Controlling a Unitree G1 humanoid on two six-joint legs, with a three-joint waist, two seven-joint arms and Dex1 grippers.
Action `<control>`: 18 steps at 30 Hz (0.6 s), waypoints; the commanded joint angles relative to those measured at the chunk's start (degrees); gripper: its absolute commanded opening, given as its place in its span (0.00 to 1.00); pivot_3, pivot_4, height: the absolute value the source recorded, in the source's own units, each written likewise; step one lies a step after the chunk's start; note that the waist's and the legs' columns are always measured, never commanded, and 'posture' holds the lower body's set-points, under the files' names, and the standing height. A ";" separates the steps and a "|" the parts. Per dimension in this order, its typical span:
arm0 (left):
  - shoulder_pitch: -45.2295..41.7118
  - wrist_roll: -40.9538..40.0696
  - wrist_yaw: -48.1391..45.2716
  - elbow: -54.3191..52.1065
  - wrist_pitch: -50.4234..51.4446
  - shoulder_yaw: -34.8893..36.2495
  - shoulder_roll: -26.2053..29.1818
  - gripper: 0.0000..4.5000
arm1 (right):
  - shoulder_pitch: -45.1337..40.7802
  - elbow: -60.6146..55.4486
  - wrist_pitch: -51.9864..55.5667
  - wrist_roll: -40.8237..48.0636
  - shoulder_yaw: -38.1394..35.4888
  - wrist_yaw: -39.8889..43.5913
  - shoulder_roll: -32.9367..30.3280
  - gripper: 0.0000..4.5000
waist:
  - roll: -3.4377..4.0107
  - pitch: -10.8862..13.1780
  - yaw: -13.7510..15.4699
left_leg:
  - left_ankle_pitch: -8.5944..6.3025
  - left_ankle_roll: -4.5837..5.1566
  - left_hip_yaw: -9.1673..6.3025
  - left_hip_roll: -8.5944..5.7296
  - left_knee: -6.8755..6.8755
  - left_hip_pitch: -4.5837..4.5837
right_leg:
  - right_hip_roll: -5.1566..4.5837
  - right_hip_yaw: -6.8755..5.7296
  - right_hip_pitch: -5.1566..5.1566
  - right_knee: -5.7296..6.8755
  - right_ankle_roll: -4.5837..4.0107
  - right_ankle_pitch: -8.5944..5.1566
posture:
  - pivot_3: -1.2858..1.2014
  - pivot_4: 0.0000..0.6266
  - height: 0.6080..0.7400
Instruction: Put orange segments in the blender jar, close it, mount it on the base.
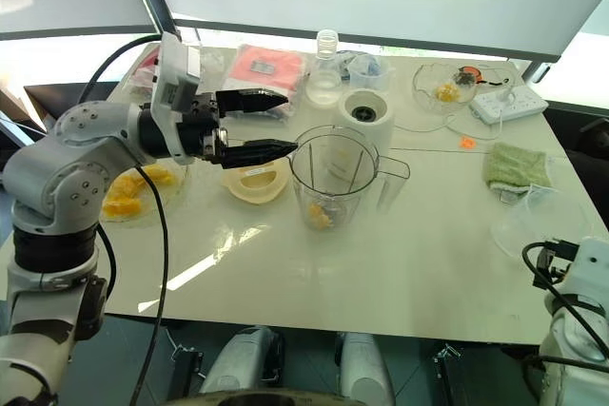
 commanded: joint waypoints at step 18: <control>-0.53 -1.56 1.94 -1.39 -0.99 -0.31 0.45 0.85 | -7.70 11.15 -4.33 -0.81 -3.00 0.09 -1.28 0.83 | 0.04 0.01 -0.51 | 0.00 0.00 0.10 -0.01 -0.02 0.03 | 0.00 0.06 -0.01 -0.02 0.00 0.00 | 0.52 0.24 1.00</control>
